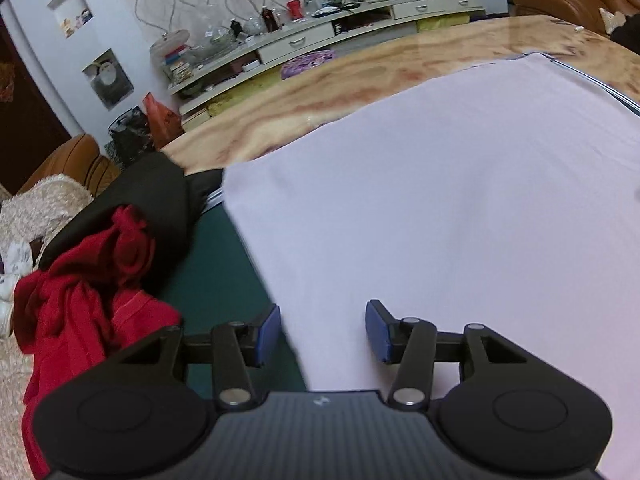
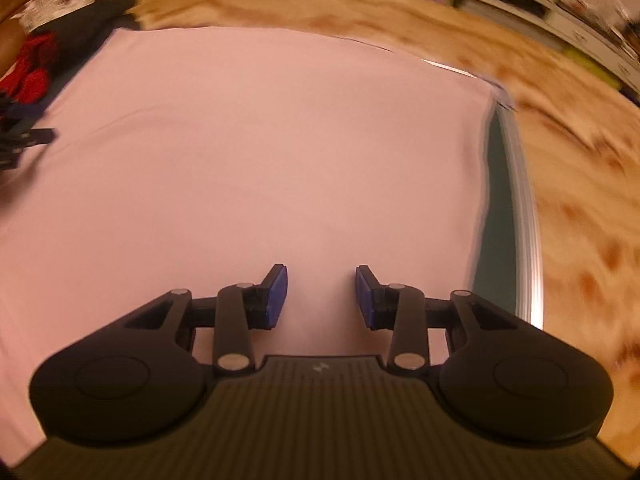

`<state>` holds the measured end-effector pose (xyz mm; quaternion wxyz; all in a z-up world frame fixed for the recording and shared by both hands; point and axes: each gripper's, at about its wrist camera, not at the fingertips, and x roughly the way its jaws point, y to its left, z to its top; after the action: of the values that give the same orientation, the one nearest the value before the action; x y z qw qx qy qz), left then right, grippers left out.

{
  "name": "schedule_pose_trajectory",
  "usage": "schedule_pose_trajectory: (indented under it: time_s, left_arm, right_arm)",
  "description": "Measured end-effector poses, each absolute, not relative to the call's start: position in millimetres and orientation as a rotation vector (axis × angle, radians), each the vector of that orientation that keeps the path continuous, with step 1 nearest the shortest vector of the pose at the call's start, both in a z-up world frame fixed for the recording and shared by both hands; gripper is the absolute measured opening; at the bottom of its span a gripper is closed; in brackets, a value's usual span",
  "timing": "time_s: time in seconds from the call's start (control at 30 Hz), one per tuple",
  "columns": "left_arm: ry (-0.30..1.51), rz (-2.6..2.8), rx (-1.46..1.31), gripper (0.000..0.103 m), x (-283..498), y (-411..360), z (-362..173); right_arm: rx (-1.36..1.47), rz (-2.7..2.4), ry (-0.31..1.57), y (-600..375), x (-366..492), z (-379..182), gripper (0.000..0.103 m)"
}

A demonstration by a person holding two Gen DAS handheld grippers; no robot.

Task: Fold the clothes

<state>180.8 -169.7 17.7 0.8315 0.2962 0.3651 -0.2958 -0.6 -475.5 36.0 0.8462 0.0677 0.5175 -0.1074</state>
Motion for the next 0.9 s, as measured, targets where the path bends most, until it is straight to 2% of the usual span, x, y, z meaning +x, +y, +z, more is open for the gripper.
schedule_pose_trajectory:
  time_s: [0.07,0.2,0.27,0.37,0.5,0.57,0.9]
  left_arm:
    - [0.794,-0.617,0.603,0.055,185.4,-161.7,19.2]
    - [0.812,-0.620,0.555,0.056,193.4,-157.0,26.4]
    - [0.802,-0.613,0.536,0.059,200.7,-159.6,30.5]
    - [0.792,-0.571,0.507,0.059,226.1,-175.6,29.0]
    - [0.777,-0.495,0.434,0.059,275.4,-197.8,23.4]
    - [0.785,-0.474,0.405,0.055,294.7,-203.9,20.1]
    - [0.774,-0.401,0.395,0.059,339.4,-215.1,16.6]
  right_arm:
    - [0.183,-0.278,1.089,-495.4,-13.7,34.1,0.056]
    - [0.207,-0.305,1.077,-517.9,-24.6,31.2,0.056]
    - [0.195,-0.299,1.050,-515.2,-13.9,35.9,0.056]
    - [0.178,-0.290,1.008,-511.2,2.3,43.0,0.056]
    - [0.165,-0.256,0.927,-512.5,55.1,51.9,0.056]
    - [0.169,-0.265,0.915,-522.7,82.4,49.8,0.056]
    - [0.396,-0.423,0.905,-619.3,131.0,21.4,0.056]
